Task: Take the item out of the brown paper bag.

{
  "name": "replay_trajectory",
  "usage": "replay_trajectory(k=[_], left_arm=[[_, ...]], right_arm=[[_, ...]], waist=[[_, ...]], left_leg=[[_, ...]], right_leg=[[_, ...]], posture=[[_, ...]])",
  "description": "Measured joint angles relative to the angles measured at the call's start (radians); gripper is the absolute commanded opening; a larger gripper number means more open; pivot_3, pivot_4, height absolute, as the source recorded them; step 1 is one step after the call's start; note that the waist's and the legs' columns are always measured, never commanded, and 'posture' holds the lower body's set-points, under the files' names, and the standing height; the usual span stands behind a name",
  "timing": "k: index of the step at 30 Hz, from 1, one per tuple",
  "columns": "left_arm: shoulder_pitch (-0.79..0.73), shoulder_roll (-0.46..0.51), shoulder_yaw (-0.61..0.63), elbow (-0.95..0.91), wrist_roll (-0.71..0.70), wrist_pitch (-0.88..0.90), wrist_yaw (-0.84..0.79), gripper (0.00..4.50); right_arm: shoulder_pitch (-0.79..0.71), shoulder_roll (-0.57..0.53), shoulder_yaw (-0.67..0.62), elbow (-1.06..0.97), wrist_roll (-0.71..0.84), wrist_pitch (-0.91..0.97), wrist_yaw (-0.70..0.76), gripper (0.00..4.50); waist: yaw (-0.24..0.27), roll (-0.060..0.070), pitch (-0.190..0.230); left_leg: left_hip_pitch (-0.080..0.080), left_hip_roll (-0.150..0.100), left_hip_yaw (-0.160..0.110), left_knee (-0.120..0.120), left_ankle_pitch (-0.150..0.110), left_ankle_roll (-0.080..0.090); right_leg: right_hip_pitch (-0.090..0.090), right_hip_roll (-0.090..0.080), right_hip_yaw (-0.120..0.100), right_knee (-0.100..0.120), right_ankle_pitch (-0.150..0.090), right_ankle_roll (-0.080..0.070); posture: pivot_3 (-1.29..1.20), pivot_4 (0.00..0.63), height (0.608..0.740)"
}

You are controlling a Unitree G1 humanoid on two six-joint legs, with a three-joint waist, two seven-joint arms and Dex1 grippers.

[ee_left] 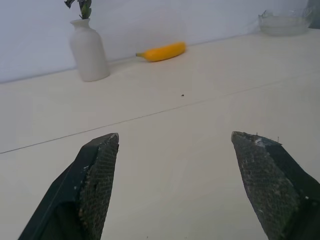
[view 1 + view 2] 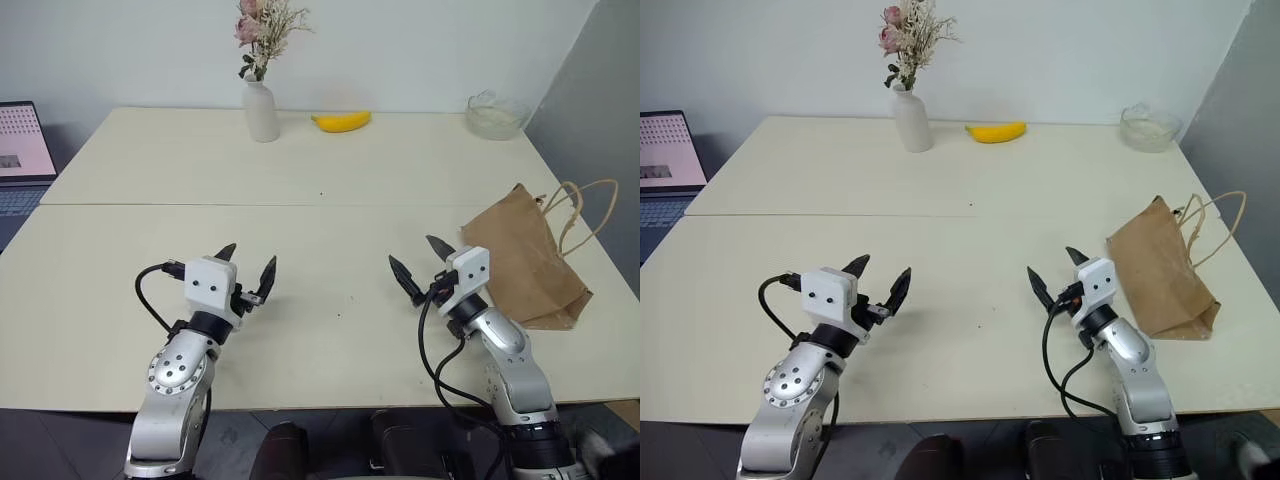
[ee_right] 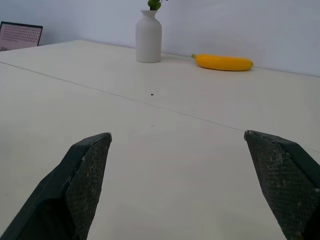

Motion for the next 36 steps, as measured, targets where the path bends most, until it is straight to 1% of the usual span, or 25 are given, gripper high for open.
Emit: replay_trajectory(k=[11,14,16,18,22,25,27,29,32,36], left_arm=[[0.009,0.016,-0.014,-0.015,-0.01,0.035,-0.015,3.77],[-0.001,0.032,-0.015,-0.033,-0.012,0.074,-0.017,3.77],[-0.025,0.065,-0.015,-0.052,-0.024,0.116,-0.038,3.77],[-0.056,0.075,-0.015,-0.062,-0.048,0.137,-0.059,3.77],[-0.238,0.146,-0.06,-0.069,-0.126,0.149,-0.204,3.77],[-0.35,0.171,-0.118,-0.056,-0.203,0.18,-0.329,3.77],[-0.417,0.177,-0.159,-0.023,-0.26,0.207,-0.414,3.77],[-0.462,0.178,-0.171,0.006,-0.295,0.222,-0.467,3.77],[-0.542,0.171,-0.2,0.088,-0.324,0.223,-0.548,3.77],[-0.591,0.163,-0.233,0.155,-0.336,0.218,-0.632,3.77]], right_arm=[[0.017,-0.006,0.003,-0.002,0.0,0.003,0.012,4.5],[0.027,-0.011,0.005,-0.012,-0.001,0.011,0.016,4.5],[0.045,-0.02,0.006,-0.049,-0.001,0.023,0.017,4.5],[0.06,-0.03,0.006,-0.08,-0.003,0.026,0.017,4.5],[0.16,-0.073,-0.012,-0.262,0.001,0.074,0.005,4.5],[0.255,-0.099,-0.065,-0.405,0.036,0.148,-0.012,4.5],[0.335,-0.132,-0.135,-0.511,0.064,0.207,-0.025,4.5],[0.383,-0.149,-0.196,-0.595,0.091,0.253,-0.038,4.5],[0.477,-0.128,-0.328,-0.721,0.146,0.321,-0.097,4.5],[0.531,-0.105,-0.442,-0.798,0.194,0.409,-0.176,4.5]], waist=[[0.0,0.0,0.0],[0.0,0.0,0.0],[0.0,0.0,0.0],[0.0,0.0,0.0],[0.01,0.0,0.0],[0.005,0.0,0.0],[0.004,0.0,0.0],[0.001,0.0,0.0],[0.0,0.0,0.0],[-0.002,0.001,0.0]], left_leg=[[0.0,0.0,0.0,0.0,0.0,0.0],[0.0,0.0,0.0,0.0,0.0,0.0],[0.0,0.0,0.0,0.0,0.0,0.0],[0.0,0.0,0.0,0.0,0.0,0.0],[-0.002,-0.001,-0.002,0.0,0.0,0.0],[-0.002,-0.002,-0.001,0.0,0.0,0.0],[-0.002,-0.002,-0.001,0.0,0.0,0.0],[-0.001,-0.002,-0.001,0.0,0.0,0.0],[-0.001,-0.001,-0.003,0.0,0.0,0.0],[0.0,-0.002,-0.002,0.0,0.0,0.0]], right_leg=[[0.0,0.0,0.0,0.0,0.0,0.0],[0.0,0.0,0.0,0.0,-0.001,-0.001],[0.0,0.0,0.0,0.0,-0.001,-0.001],[0.0,0.0,0.0,0.0,-0.001,-0.001],[0.0,0.0,-0.002,-0.001,-0.001,-0.001],[0.001,-0.001,-0.001,-0.003,0.0,0.002],[0.001,-0.001,-0.001,-0.003,0.0,0.003],[0.001,0.0,-0.001,-0.002,0.0,0.003],[0.001,0.0,-0.002,-0.001,0.0,0.003],[0.002,0.0,-0.001,-0.001,-0.003,-0.001]], posture=[[0.0,0.15,0.74],[0.0,0.15,0.74],[0.0,0.15,0.74],[0.0,0.15,0.74],[0.0,0.15,0.74],[0.0,0.15,0.74],[0.0,0.15,0.74],[0.0,0.15,0.74],[0.0,0.15,0.74],[0.0,0.15,0.74]])
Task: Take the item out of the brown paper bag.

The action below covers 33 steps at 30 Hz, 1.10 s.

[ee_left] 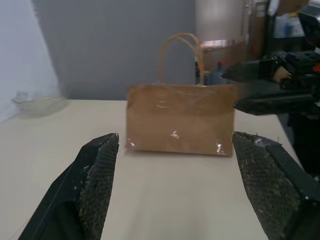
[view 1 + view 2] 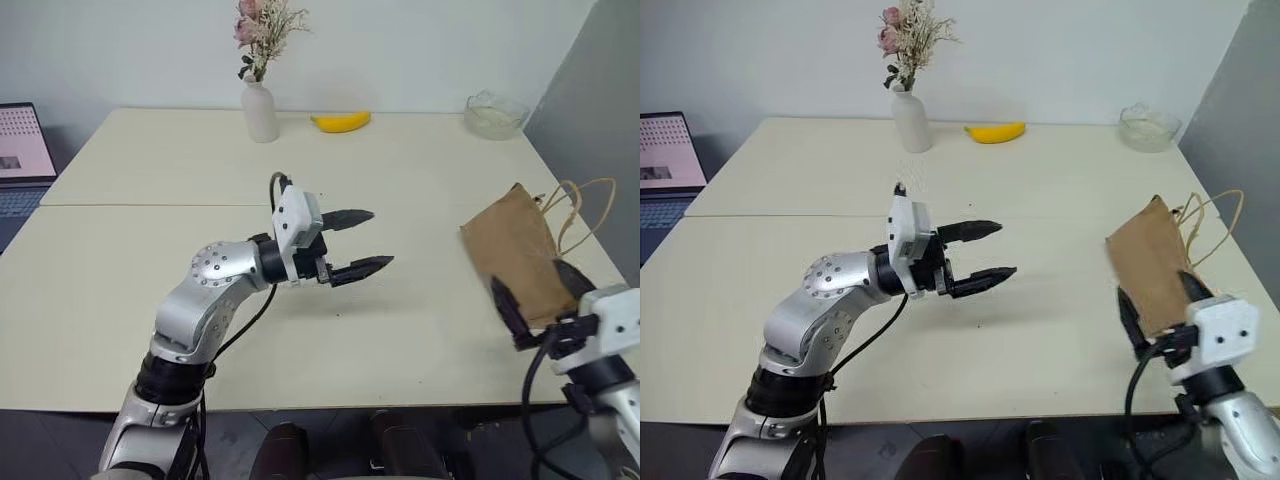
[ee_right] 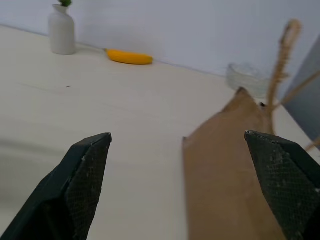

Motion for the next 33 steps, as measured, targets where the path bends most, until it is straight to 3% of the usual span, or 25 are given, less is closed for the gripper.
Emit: replay_trajectory(k=[5,16,23,26,33], left_arm=[[-0.004,-0.011,-0.019,0.033,0.003,-0.021,-0.047,3.77],[0.043,-0.015,-0.027,0.012,0.014,-0.039,-0.051,3.77],[0.067,-0.014,-0.025,-0.016,0.013,-0.039,-0.047,3.77],[0.075,-0.011,-0.025,-0.017,0.013,-0.038,-0.048,3.8],[0.075,-0.01,-0.023,-0.017,0.001,-0.035,-0.049,3.8]], right_arm=[[-0.066,-0.004,-0.057,-0.015,0.045,0.175,-0.113,4.5],[-0.454,-0.293,-0.22,0.17,0.178,0.628,-0.132,4.5],[-0.634,-0.288,-0.257,0.291,0.239,0.815,-0.144,4.5],[-0.681,-0.248,-0.283,0.31,0.241,0.833,-0.167,3.92],[-0.742,-0.208,-0.309,0.313,0.254,0.84,-0.194,1.43]], waist=[[0.0,0.0,0.0],[0.001,0.0,0.0],[0.002,0.0,0.001],[0.002,0.0,0.001],[0.001,0.0,0.001]], left_leg=[[0.0,0.0,0.001,0.0,0.0,0.0],[-0.002,-0.001,0.0,0.0,0.0,0.001],[-0.003,-0.001,0.0,-0.001,-0.001,0.002],[-0.003,-0.001,0.001,0.0,-0.001,0.002],[-0.004,-0.001,0.001,0.0,-0.002,0.003]], right_leg=[[0.0,0.0,0.002,-0.001,0.0,0.0],[0.0,0.0,0.001,-0.002,0.001,0.003],[-0.001,0.0,0.001,-0.003,0.003,0.005],[-0.001,0.0,0.001,-0.003,0.003,0.006],[-0.001,0.0,0.002,-0.004,0.003,0.007]], posture=[[0.0,0.15,0.74],[0.0,0.15,0.74],[0.0,0.15,0.74],[0.0,0.15,0.74],[0.0,0.15,0.74]])
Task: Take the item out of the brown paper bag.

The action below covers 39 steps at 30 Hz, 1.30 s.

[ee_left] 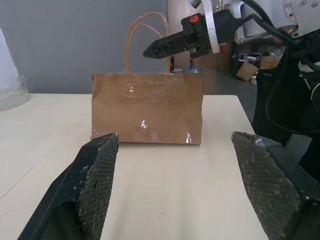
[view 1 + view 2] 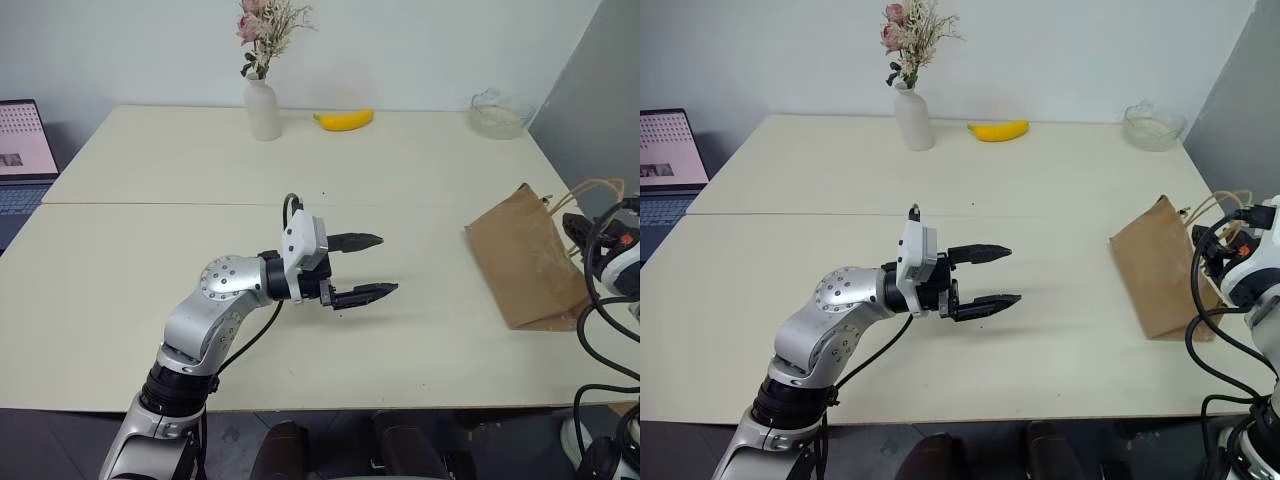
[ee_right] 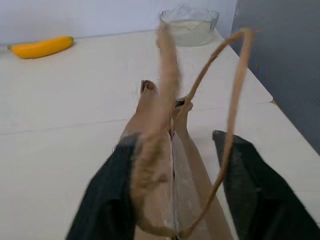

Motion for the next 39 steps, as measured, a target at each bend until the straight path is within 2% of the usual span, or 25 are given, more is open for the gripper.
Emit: replay_trajectory(k=[4,13,16,22,24,28,34,39], left_arm=[[-0.002,0.001,0.009,0.0,-0.033,0.028,-0.002,3.8],[0.001,0.026,0.068,-0.05,-0.084,0.085,0.04,3.8],[0.043,0.016,0.104,-0.1,-0.084,0.091,0.129,3.8],[0.135,0.008,0.17,-0.194,-0.092,0.131,0.28,3.8],[0.166,0.01,0.191,-0.23,-0.111,0.151,0.313,3.8],[0.269,0.017,0.235,-0.315,-0.13,0.177,0.384,3.8],[0.419,-0.001,0.3,-0.409,-0.119,0.176,0.52,3.8],[0.516,-0.021,0.349,-0.477,-0.102,0.162,0.61,3.8]], right_arm=[[0.007,-0.045,0.029,0.0,-0.019,-0.015,0.014,0.04],[0.05,-0.263,0.24,0.034,-0.157,-0.229,0.125,0.04],[-0.013,-0.322,0.345,0.106,-0.213,-0.339,0.184,0.04],[-0.201,-0.323,0.491,0.274,-0.266,-0.489,0.269,0.04],[-0.26,-0.312,0.541,0.329,-0.291,-0.533,0.294,0.04],[-0.432,-0.221,0.654,0.497,-0.335,-0.628,0.348,0.04],[-0.648,-0.005,0.79,0.757,-0.392,-0.768,0.402,0.04],[-0.771,0.148,0.852,0.965,-0.44,-0.877,0.448,0.04]], waist=[[0.0,0.0,0.0],[-0.001,0.001,0.001],[-0.005,0.001,0.001],[-0.002,0.001,0.001],[-0.001,0.001,0.001],[-0.005,0.001,0.002],[-0.006,0.002,0.002],[0.001,0.002,0.002]], left_leg=[[0.0,0.0,0.0,0.0,0.0,0.0],[0.0,0.0,0.001,0.0,0.0,0.001],[0.0,0.001,0.002,0.0,0.0,0.001],[-0.001,0.001,0.001,0.0,0.0,0.001],[-0.002,0.001,0.001,0.0,0.0,0.001],[-0.003,0.001,0.002,0.0,0.0,0.001],[-0.003,0.002,0.002,0.0,0.0,0.001],[-0.004,0.002,0.001,0.001,-0.001,0.001]], right_leg=[[0.0,0.0,0.0,0.0,0.0,0.0],[-0.001,0.0,0.0,-0.001,0.0,0.0],[-0.001,0.0,0.002,-0.001,0.0,0.001],[-0.001,0.0,0.001,-0.001,0.001,0.001],[-0.001,0.0,0.001,-0.002,0.001,0.001],[-0.002,0.0,0.002,-0.002,0.001,0.001],[-0.003,0.0,0.002,-0.001,0.001,0.001],[-0.003,-0.001,0.001,-0.002,0.001,0.001]], posture=[[0.0,0.15,0.74],[0.0,0.15,0.74],[0.0,0.15,0.74],[0.0,0.15,0.74],[0.0,0.15,0.74],[0.0,0.15,0.74],[0.0,0.15,0.74],[0.0,0.15,0.74]])
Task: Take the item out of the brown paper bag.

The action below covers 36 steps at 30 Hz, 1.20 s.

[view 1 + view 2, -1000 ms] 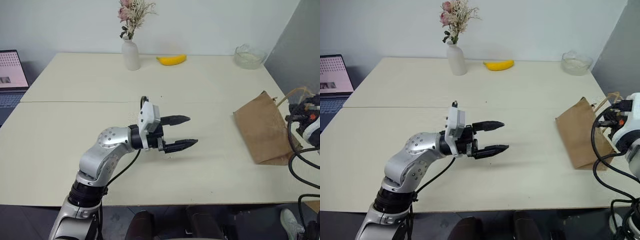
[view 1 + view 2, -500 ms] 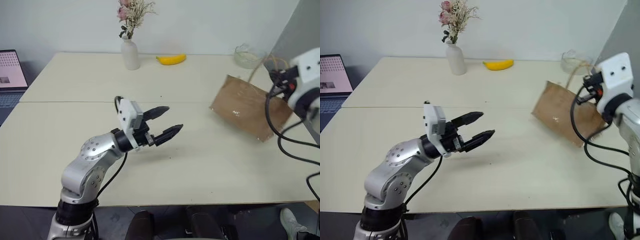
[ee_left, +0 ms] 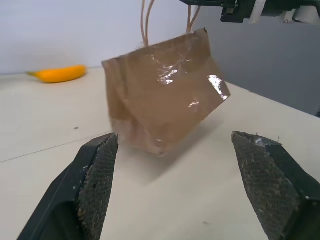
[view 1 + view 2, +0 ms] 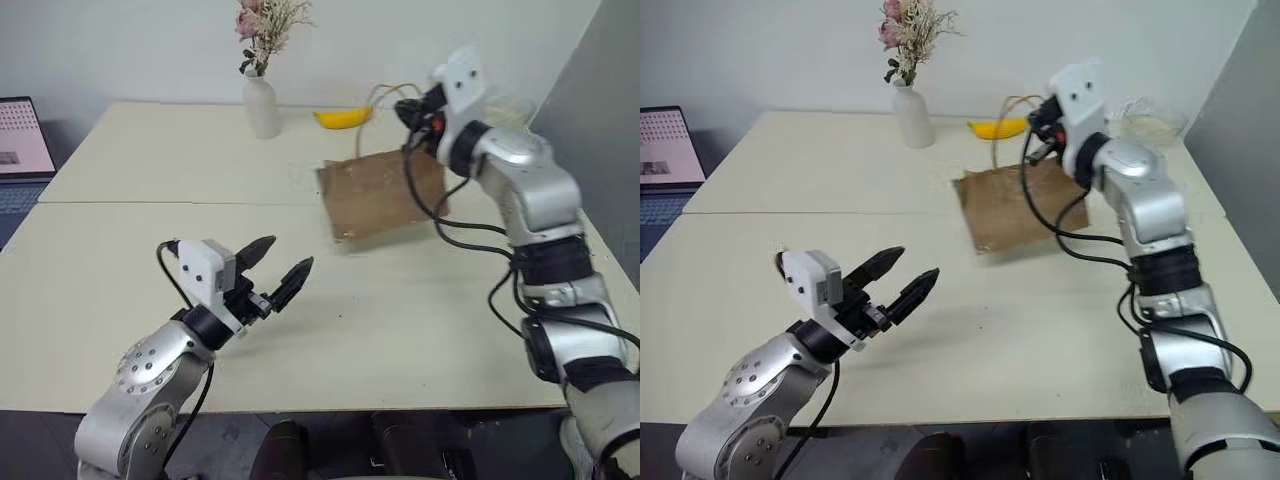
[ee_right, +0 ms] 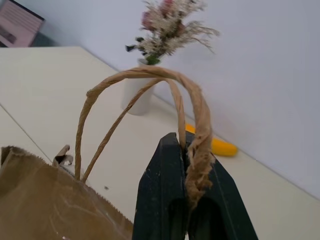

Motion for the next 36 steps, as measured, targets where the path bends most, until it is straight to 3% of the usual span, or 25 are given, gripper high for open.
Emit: replay_trajectory(k=[8,14,24,36], left_arm=[[0.07,-0.032,0.118,-0.04,0.029,-0.042,0.107,3.8],[0.123,-0.019,0.182,-0.04,0.03,-0.064,0.1,3.8],[0.122,0.014,0.225,-0.021,0.035,-0.1,0.081,3.8],[0.103,0.047,0.223,0.016,0.041,-0.105,0.055,3.8]], right_arm=[[-0.222,0.244,0.012,0.507,-0.09,-0.245,-0.033,0.04],[-0.269,0.311,-0.012,0.713,-0.11,-0.35,-0.076,0.04],[-0.266,0.33,-0.046,0.727,-0.117,-0.366,-0.06,0.04],[-0.115,0.259,-0.046,0.385,-0.12,-0.162,0.018,0.04]], waist=[[-0.001,0.0,0.0],[-0.001,0.0,0.0],[-0.002,0.0,0.0],[-0.002,0.0,0.0]], left_leg=[[0.0,0.0,0.0,0.001,0.0,0.0],[-0.003,0.0,0.0,0.001,0.0,0.0],[-0.008,0.0,0.001,0.001,0.0,0.0],[-0.009,0.0,0.001,0.001,0.0,0.0]], right_leg=[[-0.001,0.0,-0.001,0.002,0.0,-0.001],[-0.003,-0.001,-0.001,0.0,0.003,-0.005],[-0.012,0.0,0.0,0.005,0.003,-0.006],[-0.013,0.0,0.0,0.007,0.003,-0.005]], posture=[[0.0,0.15,0.74],[0.0,0.15,0.74],[0.0,0.15,0.74],[0.0,0.15,0.74]])
